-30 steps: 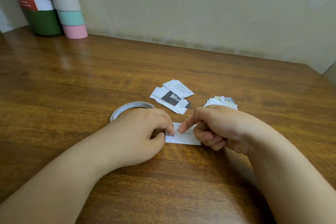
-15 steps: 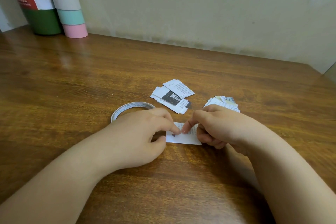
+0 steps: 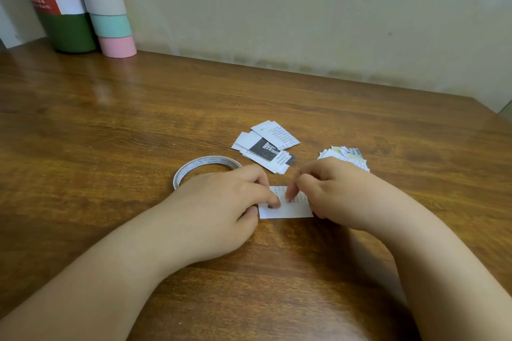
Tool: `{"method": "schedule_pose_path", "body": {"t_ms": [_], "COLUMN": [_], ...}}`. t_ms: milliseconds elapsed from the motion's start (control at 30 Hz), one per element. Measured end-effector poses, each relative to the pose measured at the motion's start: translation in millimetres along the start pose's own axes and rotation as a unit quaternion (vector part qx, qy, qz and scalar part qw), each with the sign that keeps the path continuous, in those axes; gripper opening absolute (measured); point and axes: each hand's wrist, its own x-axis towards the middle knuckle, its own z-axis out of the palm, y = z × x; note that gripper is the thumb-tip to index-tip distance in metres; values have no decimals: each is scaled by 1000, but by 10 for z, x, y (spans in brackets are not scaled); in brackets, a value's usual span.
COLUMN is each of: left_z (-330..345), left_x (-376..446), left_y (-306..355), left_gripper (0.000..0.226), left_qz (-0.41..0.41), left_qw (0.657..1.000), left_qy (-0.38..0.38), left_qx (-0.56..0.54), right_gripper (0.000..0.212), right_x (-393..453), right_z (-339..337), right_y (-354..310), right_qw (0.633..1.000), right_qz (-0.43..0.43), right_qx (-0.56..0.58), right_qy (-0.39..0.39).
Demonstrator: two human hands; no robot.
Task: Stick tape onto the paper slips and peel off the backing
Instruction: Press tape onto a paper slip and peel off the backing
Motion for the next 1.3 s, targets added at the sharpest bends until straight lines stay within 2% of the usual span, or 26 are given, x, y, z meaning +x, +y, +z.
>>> {"method": "schedule_pose_path", "body": {"t_ms": [167, 267, 400, 500, 667, 1000, 1133, 1200, 1233, 1300], "left_z": [-11, -16, -21, -22, -16, -45, -29, -33, -39, -52], "left_x": [1, 0, 0, -5, 1, -18, -18, -17, -17, -15], "left_y": [12, 10, 6, 6, -14, -86, -95, -100, -108, -126], "left_gripper": [39, 39, 38, 37, 38, 33, 30, 28, 27, 25], "left_qz": [-7, -6, -7, -9, -4, -11, -19, -28, -34, -41], "left_qw": [1000, 1000, 1000, 1000, 1000, 997, 997, 996, 996, 995], "left_qy": [-8, -9, -14, -16, -20, -57, -57, -54, -52, -50], "left_qx": [10, 10, 8, 6, -7, -55, -53, -61, -67, -80], "right_gripper": [25, 22, 27, 28, 32, 45, 40, 34, 30, 24], "right_x": [2, -7, -53, -54, -14, 90, 112, 115, 122, 159], "right_z": [-13, -85, -158, -128, -98, -196, -214, -232, -236, -222], "right_y": [43, 81, 96, 87, 110, 251, 302, 334, 350, 378], "right_qw": [996, 994, 994, 993, 992, 992, 988, 983, 982, 980], "right_qz": [-2, -23, -89, -96, -88, -59, -67, -63, -58, -40], "right_qx": [-65, -65, -55, -70, -86, -7, 25, 79, 113, 182], "right_qy": [55, 80, 30, -9, -27, -111, -137, -150, -139, -65]}}
